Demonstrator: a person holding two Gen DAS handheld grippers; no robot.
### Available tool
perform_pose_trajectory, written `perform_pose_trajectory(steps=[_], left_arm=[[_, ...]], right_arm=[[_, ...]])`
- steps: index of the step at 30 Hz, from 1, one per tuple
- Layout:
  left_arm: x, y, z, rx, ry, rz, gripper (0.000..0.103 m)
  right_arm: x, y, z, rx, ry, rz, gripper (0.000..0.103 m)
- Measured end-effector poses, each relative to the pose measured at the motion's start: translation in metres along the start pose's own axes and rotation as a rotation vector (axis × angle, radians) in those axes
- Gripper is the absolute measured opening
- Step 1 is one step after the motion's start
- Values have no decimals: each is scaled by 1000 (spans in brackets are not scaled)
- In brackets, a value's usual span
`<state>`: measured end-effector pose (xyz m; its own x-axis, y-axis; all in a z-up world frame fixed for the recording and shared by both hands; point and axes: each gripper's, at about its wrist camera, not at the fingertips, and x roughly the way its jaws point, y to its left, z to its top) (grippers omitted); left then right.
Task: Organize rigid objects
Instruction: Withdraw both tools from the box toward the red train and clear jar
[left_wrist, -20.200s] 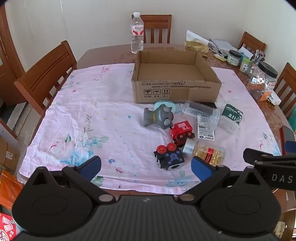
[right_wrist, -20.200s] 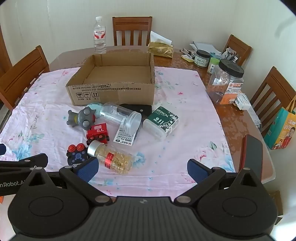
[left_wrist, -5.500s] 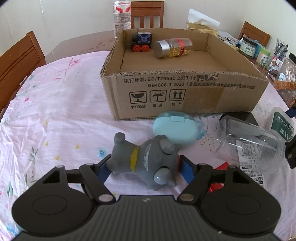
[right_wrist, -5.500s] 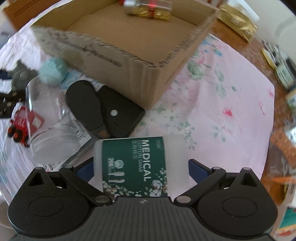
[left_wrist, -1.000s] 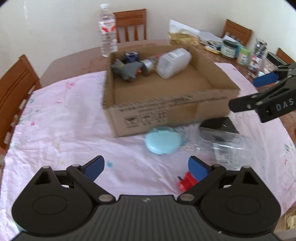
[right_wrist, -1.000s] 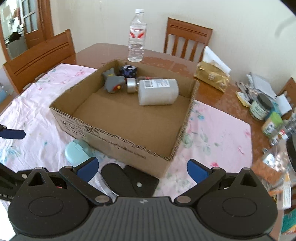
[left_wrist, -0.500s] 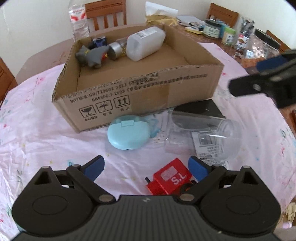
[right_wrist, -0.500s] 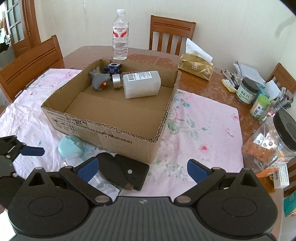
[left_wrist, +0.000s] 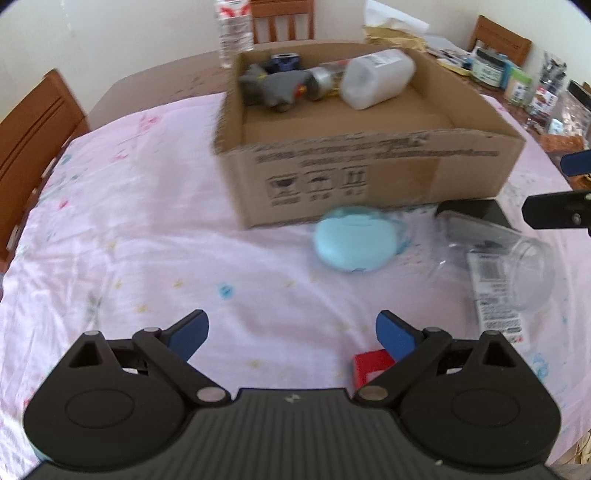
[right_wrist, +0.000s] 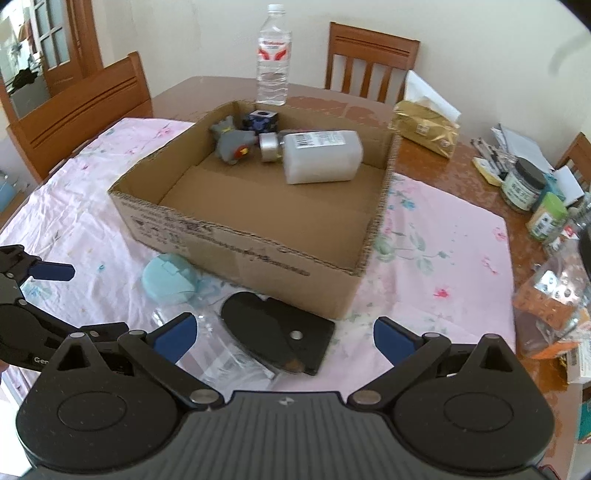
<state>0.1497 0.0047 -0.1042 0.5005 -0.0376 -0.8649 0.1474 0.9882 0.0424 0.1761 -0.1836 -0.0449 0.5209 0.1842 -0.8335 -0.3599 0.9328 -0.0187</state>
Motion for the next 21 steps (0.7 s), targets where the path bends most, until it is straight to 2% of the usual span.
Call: perform_pose_trajectory(steps=[10, 13, 18, 21], left_arm=[[-10, 22, -18, -9, 2, 2, 97], [-22, 21, -18, 29, -21, -10, 97], [-44, 12, -25, 124, -78, -92, 97], [-49, -6, -32, 206, -42, -103, 97]], right_arm=[[9, 31, 5, -46, 4, 18, 103], [5, 28, 3, -27, -5, 17, 103], [-4, 17, -5, -12, -35, 46, 103], [-7, 11, -11, -41, -43, 85, 103]])
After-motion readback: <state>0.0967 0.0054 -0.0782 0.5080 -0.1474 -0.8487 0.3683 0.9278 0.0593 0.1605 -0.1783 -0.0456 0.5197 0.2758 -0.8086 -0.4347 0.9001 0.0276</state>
